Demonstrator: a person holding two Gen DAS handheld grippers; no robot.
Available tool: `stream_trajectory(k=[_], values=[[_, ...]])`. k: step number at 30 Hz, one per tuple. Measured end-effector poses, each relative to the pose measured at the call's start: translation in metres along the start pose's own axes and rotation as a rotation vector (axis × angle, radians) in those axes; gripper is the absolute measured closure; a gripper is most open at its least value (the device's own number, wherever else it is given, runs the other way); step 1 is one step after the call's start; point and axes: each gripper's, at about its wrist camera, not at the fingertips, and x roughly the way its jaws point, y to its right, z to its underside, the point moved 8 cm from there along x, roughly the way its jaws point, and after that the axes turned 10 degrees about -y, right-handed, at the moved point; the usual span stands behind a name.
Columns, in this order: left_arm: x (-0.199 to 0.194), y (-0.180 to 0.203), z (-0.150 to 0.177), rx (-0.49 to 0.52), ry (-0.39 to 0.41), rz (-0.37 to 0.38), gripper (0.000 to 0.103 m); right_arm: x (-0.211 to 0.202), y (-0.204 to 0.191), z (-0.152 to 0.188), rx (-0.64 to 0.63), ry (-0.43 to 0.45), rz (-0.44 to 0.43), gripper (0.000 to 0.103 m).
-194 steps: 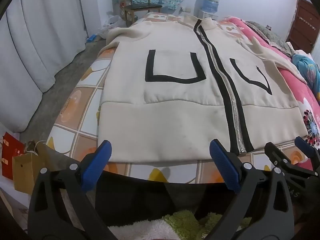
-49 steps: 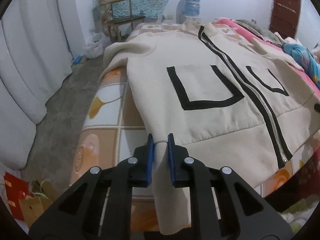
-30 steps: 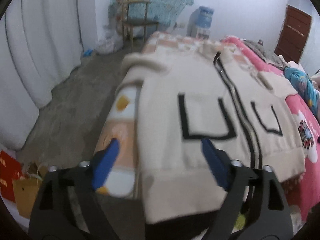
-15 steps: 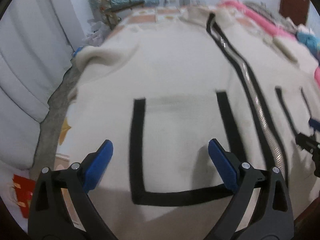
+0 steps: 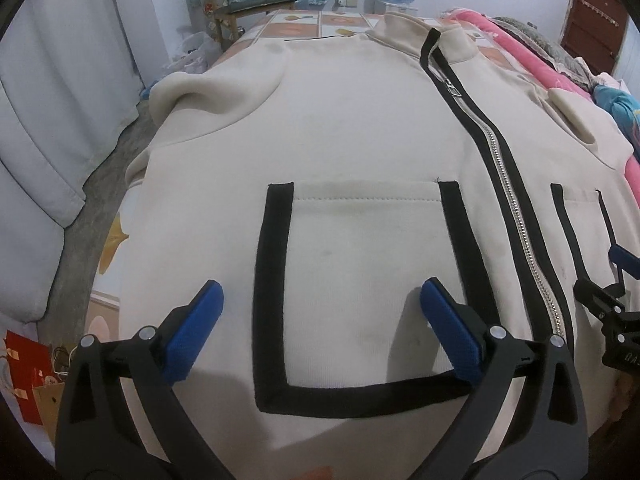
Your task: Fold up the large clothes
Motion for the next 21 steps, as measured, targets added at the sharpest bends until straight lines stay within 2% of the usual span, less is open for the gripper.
stream_trajectory(k=[4, 8, 11, 15, 18, 21], values=[[0.000, 0.000, -0.001, 0.000, -0.010, 0.000, 0.007, -0.001, 0.000, -0.001, 0.009, 0.012, 0.006, 0.006], [0.000, 0.000, -0.001, 0.015, -0.005, 0.008, 0.007, -0.008, 0.002, -0.001, 0.041, -0.015, 0.011, 0.007], [0.000, 0.000, -0.001, 0.021, 0.007, 0.012, 0.007, -0.043, -0.001, -0.007, 0.069, 0.069, 0.027, 0.006], [0.000, 0.000, -0.001, 0.017, 0.012, 0.014, 0.007, -0.091, -0.026, -0.033, 0.022, 0.195, -0.003, 0.007], [-0.001, -0.001, -0.002, 0.005, 0.022, 0.011, 0.007, -0.104, -0.046, -0.056, -0.002, 0.239, -0.053, 0.006], [-0.005, -0.005, -0.004, -0.021, 0.020, 0.001, 0.007, -0.097, -0.064, -0.078, -0.033, 0.221, -0.107, 0.006]])
